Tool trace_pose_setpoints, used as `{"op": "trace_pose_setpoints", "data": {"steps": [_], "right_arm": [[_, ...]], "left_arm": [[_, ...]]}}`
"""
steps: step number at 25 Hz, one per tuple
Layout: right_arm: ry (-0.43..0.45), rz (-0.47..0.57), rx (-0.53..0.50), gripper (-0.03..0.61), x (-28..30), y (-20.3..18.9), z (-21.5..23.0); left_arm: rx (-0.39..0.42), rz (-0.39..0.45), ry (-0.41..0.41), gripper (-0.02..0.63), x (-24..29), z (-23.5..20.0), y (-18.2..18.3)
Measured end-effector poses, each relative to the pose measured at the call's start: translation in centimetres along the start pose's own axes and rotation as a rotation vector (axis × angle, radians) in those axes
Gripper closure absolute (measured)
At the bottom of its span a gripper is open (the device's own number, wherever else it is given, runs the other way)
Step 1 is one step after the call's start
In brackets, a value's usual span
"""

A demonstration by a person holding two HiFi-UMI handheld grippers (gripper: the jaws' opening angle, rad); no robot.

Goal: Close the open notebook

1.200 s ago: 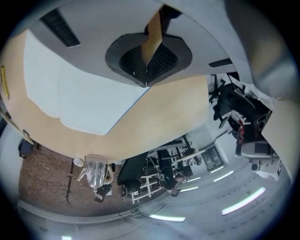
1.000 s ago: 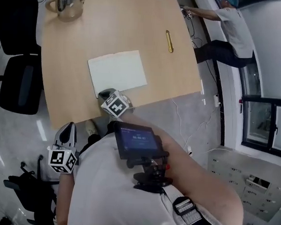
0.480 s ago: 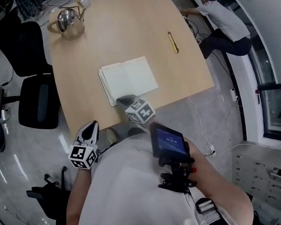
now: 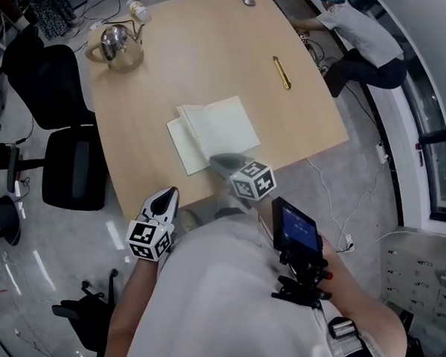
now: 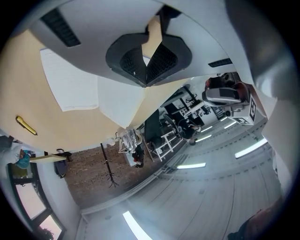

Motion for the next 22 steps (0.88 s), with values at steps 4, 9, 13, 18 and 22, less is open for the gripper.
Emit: {"op": "trace_pose_setpoints", "data": {"steps": [4, 9, 13, 18, 22], "right_arm": [[-0.019, 0.040, 0.016, 0.563, -1.1, 0.5, 0.8], [-0.048, 0.087, 0.044, 0.563, -2.4, 1.0, 2.0], [-0.075, 0.127, 0.089, 0.563, -3.7, 1.1, 3.4], [-0.118, 0.169, 0.145, 0.563, -5.2, 0.7, 5.5], [-0.153, 0.211, 0.224, 0.563, -6.0, 0.2, 7.5]], "left_arm": [[0.018, 0.001, -0.020, 0.609, 0.9, 0.1, 0.6], [0.036, -0.008, -0.039, 0.609, 2.0, 0.2, 1.2], [0.048, -0.015, -0.056, 0.609, 2.9, 0.5, 1.7], [0.067, -0.028, -0.069, 0.609, 3.9, 0.6, 2.3], [0.084, -0.045, -0.075, 0.609, 4.6, 0.7, 2.6]]}}
Point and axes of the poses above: the fingertips, and each gripper's own axes: x forward along the fingers, z to its right, y out of its top, the point moved 5 cm from there along -x, backward along the fingers, and after that the axes turned 2 degrees about z, right-handed, at the moved point
